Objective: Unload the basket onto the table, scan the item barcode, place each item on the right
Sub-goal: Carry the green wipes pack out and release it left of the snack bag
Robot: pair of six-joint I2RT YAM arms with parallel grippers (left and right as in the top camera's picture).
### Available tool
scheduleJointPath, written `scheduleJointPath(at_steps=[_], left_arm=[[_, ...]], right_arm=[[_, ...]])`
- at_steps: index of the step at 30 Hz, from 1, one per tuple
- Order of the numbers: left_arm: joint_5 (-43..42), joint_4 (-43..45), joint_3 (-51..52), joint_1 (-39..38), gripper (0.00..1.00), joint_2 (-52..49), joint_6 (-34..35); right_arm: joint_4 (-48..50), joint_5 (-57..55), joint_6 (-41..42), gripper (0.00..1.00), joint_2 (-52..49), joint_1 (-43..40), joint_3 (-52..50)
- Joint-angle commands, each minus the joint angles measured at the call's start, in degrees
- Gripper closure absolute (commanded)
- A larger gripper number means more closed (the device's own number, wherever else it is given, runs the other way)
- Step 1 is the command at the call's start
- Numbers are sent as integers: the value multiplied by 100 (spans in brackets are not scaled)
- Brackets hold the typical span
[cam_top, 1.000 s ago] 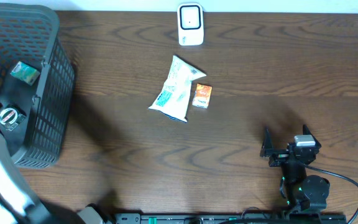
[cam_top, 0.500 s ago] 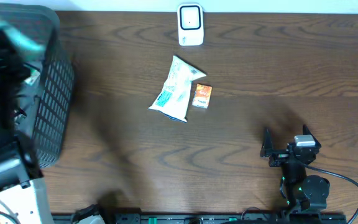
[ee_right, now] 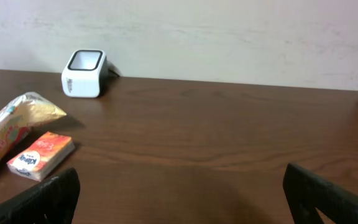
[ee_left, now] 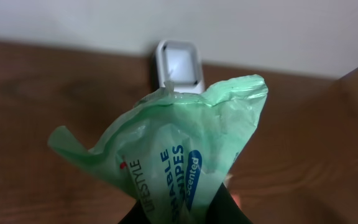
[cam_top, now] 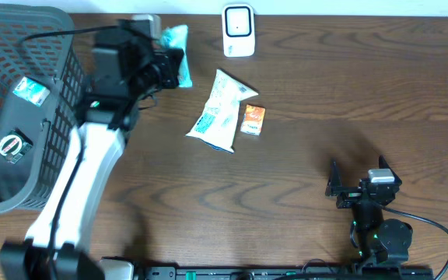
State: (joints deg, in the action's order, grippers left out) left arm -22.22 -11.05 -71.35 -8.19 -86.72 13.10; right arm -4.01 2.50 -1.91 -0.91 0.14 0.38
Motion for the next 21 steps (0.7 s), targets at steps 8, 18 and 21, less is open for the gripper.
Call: scheduleJointPath(at_steps=[8, 18, 21], left_arm=[[1270, -2, -44, -70, 85, -1923, -859], [1161, -236, -44, -356, 50, -2376, -855], [964, -229, -48, -581, 50, -2308, -859]], right_arm=[[-17, -48, 59, 1, 26, 28, -7], [-17, -46, 59, 1, 26, 28, -7], [-17, -46, 59, 1, 26, 28, -7]])
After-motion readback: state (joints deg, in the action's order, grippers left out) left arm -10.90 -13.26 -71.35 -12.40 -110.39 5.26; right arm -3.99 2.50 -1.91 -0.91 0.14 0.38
